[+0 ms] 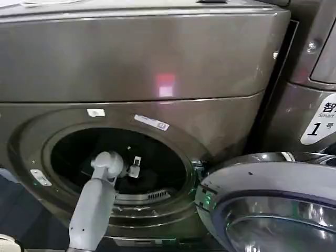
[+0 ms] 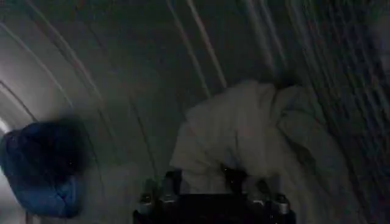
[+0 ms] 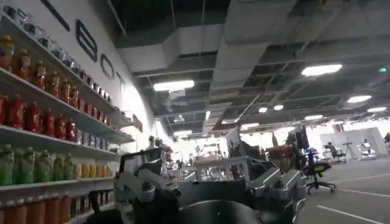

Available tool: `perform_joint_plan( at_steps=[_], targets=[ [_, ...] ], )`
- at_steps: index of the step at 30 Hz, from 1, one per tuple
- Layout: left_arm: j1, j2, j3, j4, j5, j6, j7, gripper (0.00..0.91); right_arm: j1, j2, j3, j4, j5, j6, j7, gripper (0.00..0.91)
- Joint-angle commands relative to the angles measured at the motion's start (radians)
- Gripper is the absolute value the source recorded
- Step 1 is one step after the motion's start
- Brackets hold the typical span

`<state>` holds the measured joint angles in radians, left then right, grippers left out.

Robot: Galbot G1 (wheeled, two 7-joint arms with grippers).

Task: Grasp the clothes from the dryer.

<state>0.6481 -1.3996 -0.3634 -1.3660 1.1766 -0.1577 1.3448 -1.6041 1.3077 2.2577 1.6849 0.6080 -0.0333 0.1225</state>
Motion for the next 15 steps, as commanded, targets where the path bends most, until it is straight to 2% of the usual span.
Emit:
perform_joint_plan(
  at_steps=[1, 5, 8, 10, 11, 12, 13, 15],
  targets=[
    [-0.002, -0.001, 0.005, 0.073, -0.082, 0.047, 0.002, 0.000, -0.003, -0.002, 0.003, -0.006, 0.000, 0.000, 0.001, 0.907],
    [0.005, 0.006, 0.021, 0.004, -0.189, 0.106, -0.013, 0.000, -0.004, 0.000, 0.004, -0.001, -0.013, -0.010, -0.004, 0.907],
    [0.002, 0.005, 0.021, -0.034, -0.246, 0.126, -0.093, 0.000, -0.006, 0.000, 0.000, 0.005, -0.010, -0.017, -0.002, 0.907],
    [-0.005, 0.001, 0.021, -0.046, -0.298, 0.143, -0.274, 0.000, -0.008, 0.001, -0.002, 0.009, -0.011, -0.019, -0.002, 0.907],
    [-0.010, -0.004, 0.019, -0.052, -0.332, 0.163, -0.303, 0.000, -0.009, 0.001, -0.004, 0.012, -0.010, -0.019, -0.002, 0.907],
    [-0.015, -0.010, 0.019, -0.062, -0.375, 0.203, -0.447, 0.000, -0.009, 0.000, -0.006, 0.015, -0.012, -0.022, -0.001, 0.907],
    [-0.019, -0.015, 0.017, -0.064, -0.387, 0.213, -0.461, 0.000, -0.009, 0.000, -0.007, 0.017, -0.012, -0.026, -0.001, 0.907],
    [-0.029, -0.036, 0.010, -0.069, -0.425, 0.281, -0.649, 0.000, -0.009, 0.001, -0.011, 0.024, -0.016, -0.026, -0.003, 0.907]
  ],
)
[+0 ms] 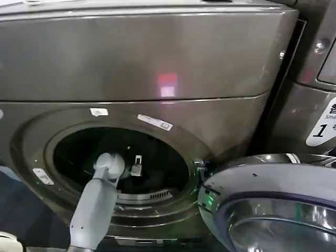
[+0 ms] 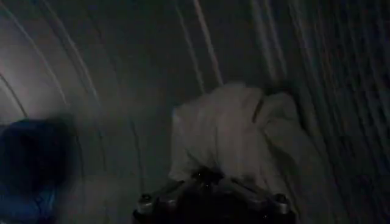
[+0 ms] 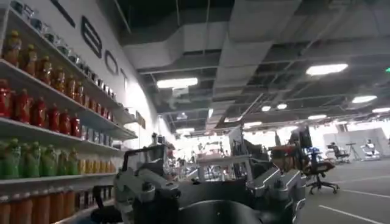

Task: Grasp the clothes from the dryer.

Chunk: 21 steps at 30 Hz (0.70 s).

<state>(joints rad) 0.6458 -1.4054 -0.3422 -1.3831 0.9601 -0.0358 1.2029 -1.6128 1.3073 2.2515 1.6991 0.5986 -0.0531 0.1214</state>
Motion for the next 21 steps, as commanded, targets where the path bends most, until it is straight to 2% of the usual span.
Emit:
perform_joint_plan(
  at_steps=[1, 3, 8, 11, 14, 21],
  targets=[
    [-0.026, -0.040, -0.022, -0.068, -0.264, 0.178, -0.554, 0.000, 0.000, 0.002, -0.006, 0.012, -0.008, -0.006, -0.004, 0.907],
    [-0.018, -0.050, -0.029, -0.092, -0.312, 0.222, -0.628, 0.000, 0.001, 0.003, -0.008, 0.014, -0.009, -0.002, -0.006, 0.907],
    [0.016, -0.097, -0.030, -0.124, -0.437, 0.329, -0.964, 0.000, 0.006, 0.005, -0.011, 0.020, -0.011, 0.004, -0.012, 0.907],
    [0.028, -0.119, -0.030, -0.138, -0.502, 0.340, -1.101, 0.000, 0.006, 0.009, 0.000, 0.047, -0.003, -0.038, -0.011, 0.907],
    [0.030, -0.153, -0.033, -0.148, -0.571, 0.344, -1.257, 0.000, 0.006, 0.007, -0.013, 0.023, -0.008, 0.036, -0.007, 0.907],
    [0.035, -0.212, -0.034, -0.144, -0.693, 0.377, -1.396, 0.000, 0.000, 0.010, -0.008, 0.020, -0.010, 0.041, -0.015, 0.907]
  ],
)
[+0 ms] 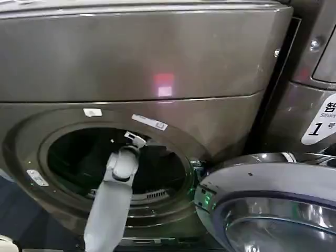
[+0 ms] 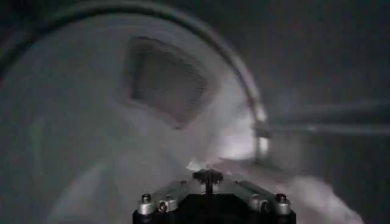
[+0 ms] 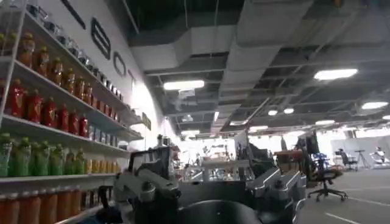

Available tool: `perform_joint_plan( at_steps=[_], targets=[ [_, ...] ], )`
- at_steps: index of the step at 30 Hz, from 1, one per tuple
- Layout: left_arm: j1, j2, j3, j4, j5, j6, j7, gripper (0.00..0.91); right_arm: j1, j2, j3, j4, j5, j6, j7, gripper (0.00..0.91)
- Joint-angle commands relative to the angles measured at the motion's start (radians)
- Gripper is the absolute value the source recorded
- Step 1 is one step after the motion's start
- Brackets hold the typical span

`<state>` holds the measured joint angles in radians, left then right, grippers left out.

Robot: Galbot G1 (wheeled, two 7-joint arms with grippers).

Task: Grasp the clothes from the dryer.

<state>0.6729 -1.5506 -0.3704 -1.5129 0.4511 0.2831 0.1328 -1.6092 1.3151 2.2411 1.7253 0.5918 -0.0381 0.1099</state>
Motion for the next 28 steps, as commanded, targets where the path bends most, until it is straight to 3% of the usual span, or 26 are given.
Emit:
perform_joint_plan(
  at_steps=[1, 10, 13, 28],
  targets=[
    [0.009, -0.066, -0.005, -0.016, -0.203, 0.061, -0.337, 0.000, -0.005, 0.002, 0.003, -0.008, -0.003, 0.028, -0.004, 0.907],
    [0.024, -0.064, -0.009, -0.033, -0.219, 0.069, -0.347, 0.000, -0.005, 0.003, 0.003, -0.011, -0.011, 0.037, -0.008, 0.907],
    [0.025, -0.059, -0.009, -0.031, -0.218, 0.068, -0.344, 0.000, -0.002, 0.002, 0.015, 0.002, -0.021, -0.014, 0.007, 0.907],
    [0.039, -0.038, -0.010, -0.040, -0.243, 0.063, -0.331, 0.000, -0.007, 0.002, 0.028, 0.003, -0.045, -0.034, 0.026, 0.907]
  ],
)
